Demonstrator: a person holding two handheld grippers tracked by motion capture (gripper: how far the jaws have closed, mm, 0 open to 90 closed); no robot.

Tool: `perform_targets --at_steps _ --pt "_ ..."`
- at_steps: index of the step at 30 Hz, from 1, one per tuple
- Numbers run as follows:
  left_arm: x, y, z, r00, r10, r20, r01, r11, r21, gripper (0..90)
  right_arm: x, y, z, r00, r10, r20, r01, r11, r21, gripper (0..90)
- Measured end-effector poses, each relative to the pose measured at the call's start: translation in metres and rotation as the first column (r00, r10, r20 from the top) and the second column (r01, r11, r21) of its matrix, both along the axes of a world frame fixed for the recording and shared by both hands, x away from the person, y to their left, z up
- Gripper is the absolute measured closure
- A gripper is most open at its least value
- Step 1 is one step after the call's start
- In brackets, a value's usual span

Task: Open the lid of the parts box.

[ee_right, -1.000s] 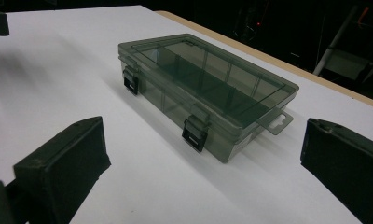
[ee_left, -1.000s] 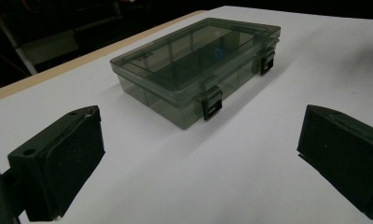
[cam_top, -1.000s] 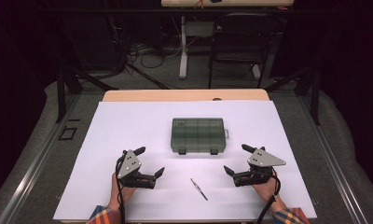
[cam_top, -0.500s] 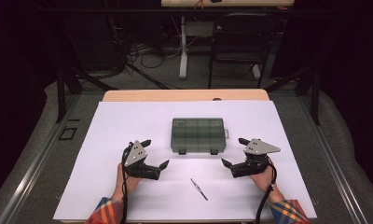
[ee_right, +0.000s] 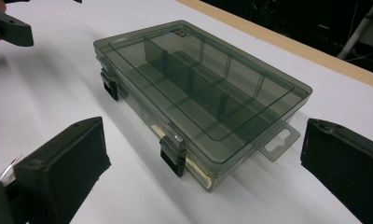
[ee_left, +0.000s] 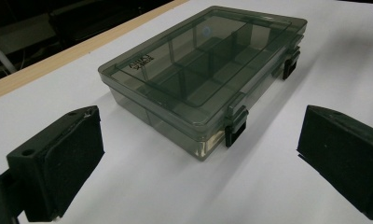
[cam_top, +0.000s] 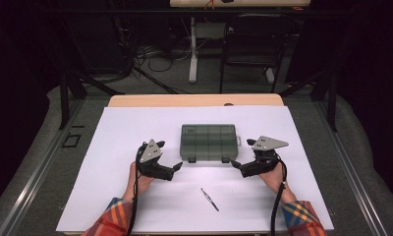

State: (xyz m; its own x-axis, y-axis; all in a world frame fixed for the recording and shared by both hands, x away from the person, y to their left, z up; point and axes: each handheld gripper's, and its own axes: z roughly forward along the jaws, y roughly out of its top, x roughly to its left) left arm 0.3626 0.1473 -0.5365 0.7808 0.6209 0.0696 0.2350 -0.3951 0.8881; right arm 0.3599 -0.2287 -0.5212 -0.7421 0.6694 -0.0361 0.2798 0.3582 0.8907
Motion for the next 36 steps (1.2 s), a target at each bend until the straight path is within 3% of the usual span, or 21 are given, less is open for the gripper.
perform_targets --at_steps 18,21,25,36 --pt "0.021 -0.016 -0.004 0.9987 -0.038 -0.036 0.040 0.9962 0.077 0.0 0.022 0.005 -0.006 0.9975 0.038 -0.060 -0.040 0.9985 -0.037 0.0" --pt "0.026 -0.017 -0.008 0.9967 -0.046 -0.068 0.051 0.9953 0.083 0.6 0.026 0.005 -0.009 0.9967 0.040 -0.070 -0.044 0.9975 -0.055 0.0" --pt "0.028 -0.018 -0.010 0.9953 -0.051 -0.082 0.059 0.9940 0.092 2.7 0.027 0.006 -0.011 0.9955 0.047 -0.083 -0.053 0.9963 -0.068 0.2" --pt "0.033 -0.019 -0.014 0.9929 -0.059 -0.103 0.072 0.9888 0.131 14.4 0.029 0.003 -0.016 0.9924 0.045 -0.115 -0.054 0.9952 -0.082 12.2"
